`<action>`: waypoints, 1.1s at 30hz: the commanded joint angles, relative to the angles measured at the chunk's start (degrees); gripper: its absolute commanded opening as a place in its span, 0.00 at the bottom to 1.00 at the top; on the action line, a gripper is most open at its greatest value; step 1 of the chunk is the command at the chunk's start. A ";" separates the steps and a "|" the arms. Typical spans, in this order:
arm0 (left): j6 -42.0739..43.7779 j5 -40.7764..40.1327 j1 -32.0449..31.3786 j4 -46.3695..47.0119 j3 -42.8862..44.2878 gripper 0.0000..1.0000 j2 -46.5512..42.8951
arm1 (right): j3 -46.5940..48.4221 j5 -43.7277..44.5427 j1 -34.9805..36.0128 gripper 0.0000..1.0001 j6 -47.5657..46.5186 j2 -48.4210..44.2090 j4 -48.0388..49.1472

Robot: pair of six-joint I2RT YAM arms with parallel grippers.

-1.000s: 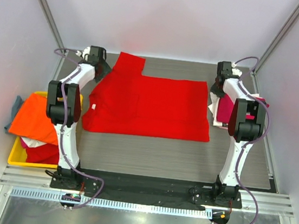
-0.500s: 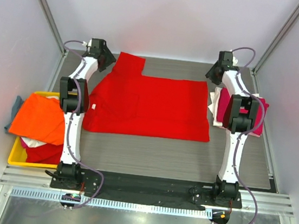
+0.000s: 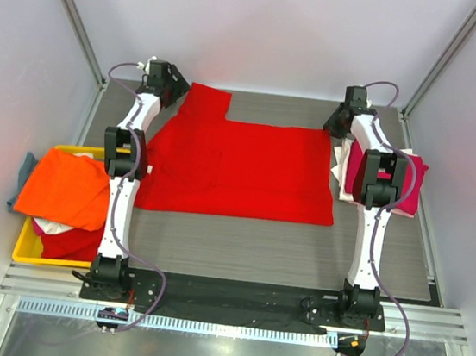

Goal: Fold and stack the t-shirts
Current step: Fold the tshirt

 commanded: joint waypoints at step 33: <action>-2.80 5.37 -1.80 -3.76 4.29 0.10 4.68 | 1.19 -3.26 -0.25 0.03 -0.14 0.02 -1.23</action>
